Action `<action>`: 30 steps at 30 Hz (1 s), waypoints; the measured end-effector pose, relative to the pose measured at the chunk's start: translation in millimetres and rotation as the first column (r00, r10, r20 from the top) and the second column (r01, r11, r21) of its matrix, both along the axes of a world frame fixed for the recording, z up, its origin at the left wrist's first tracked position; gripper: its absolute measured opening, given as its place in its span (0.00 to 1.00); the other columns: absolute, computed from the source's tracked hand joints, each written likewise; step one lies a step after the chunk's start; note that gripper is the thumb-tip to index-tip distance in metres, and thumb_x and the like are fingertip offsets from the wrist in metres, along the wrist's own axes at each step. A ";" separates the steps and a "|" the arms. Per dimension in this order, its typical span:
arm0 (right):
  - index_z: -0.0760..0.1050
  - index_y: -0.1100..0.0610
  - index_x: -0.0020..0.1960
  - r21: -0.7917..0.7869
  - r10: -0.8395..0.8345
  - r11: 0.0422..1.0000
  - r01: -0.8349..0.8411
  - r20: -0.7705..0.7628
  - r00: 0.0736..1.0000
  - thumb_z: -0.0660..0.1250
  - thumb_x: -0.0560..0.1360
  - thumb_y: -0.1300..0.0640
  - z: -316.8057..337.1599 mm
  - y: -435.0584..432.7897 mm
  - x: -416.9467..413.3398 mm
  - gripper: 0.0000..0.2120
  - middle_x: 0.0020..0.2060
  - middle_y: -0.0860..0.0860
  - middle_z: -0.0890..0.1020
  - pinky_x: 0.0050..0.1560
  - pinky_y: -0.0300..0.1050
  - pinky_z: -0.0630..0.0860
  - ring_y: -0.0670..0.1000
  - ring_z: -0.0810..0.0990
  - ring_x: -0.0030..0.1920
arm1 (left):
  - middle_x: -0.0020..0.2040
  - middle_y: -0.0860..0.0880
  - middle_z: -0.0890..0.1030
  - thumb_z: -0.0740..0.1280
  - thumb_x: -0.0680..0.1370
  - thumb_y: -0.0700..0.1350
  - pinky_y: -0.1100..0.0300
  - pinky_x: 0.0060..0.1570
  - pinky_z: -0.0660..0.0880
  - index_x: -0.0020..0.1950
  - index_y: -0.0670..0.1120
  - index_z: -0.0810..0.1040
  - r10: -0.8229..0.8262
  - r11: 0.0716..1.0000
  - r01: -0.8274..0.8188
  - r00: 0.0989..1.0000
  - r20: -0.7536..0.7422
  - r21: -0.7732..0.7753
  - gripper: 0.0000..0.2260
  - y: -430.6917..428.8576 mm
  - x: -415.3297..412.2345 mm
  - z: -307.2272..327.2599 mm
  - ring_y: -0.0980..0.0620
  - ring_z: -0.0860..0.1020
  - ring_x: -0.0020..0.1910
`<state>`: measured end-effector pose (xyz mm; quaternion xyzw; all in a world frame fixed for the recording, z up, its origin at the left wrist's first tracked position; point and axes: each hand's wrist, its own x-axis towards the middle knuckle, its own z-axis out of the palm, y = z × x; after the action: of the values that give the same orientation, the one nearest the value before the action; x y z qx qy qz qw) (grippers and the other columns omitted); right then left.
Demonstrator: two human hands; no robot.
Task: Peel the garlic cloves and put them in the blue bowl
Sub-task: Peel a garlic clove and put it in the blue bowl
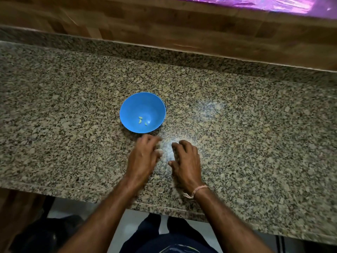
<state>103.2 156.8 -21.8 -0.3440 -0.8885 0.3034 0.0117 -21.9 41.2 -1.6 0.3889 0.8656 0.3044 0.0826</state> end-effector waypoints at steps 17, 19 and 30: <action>0.83 0.55 0.57 -0.725 -0.413 0.689 -0.013 -0.408 0.815 0.76 0.77 0.61 37.5 30.1 32.3 0.10 0.50 0.51 0.86 0.52 0.49 0.84 0.50 0.83 0.49 | 0.55 0.44 0.86 0.74 0.69 0.45 0.59 0.48 0.84 0.62 0.43 0.80 -0.267 0.721 -0.682 -0.111 0.957 0.122 0.21 24.0 51.0 26.8 0.51 0.87 0.49; 0.84 0.54 0.59 -0.668 -0.355 0.741 -0.067 -0.475 0.805 0.76 0.76 0.61 47.2 29.8 35.1 0.12 0.52 0.50 0.85 0.52 0.49 0.84 0.51 0.84 0.51 | 0.55 0.44 0.86 0.81 0.64 0.47 0.60 0.46 0.84 0.60 0.44 0.82 -0.277 0.720 -0.680 -0.102 0.955 0.136 0.26 26.1 56.1 28.8 0.51 0.86 0.49; 0.86 0.57 0.55 -0.461 -0.223 0.882 -0.097 -0.589 0.776 0.77 0.76 0.58 61.6 28.7 44.3 0.08 0.50 0.48 0.85 0.48 0.43 0.83 0.50 0.85 0.53 | 0.49 0.46 0.85 0.74 0.69 0.48 0.62 0.45 0.83 0.54 0.42 0.80 -0.233 0.716 -0.664 0.061 0.971 0.214 0.17 30.2 74.0 39.9 0.53 0.83 0.47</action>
<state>147.5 185.5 39.8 -0.2463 -0.7208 0.6042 0.2340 52.2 71.4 38.3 -0.0680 0.4658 0.7610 0.4465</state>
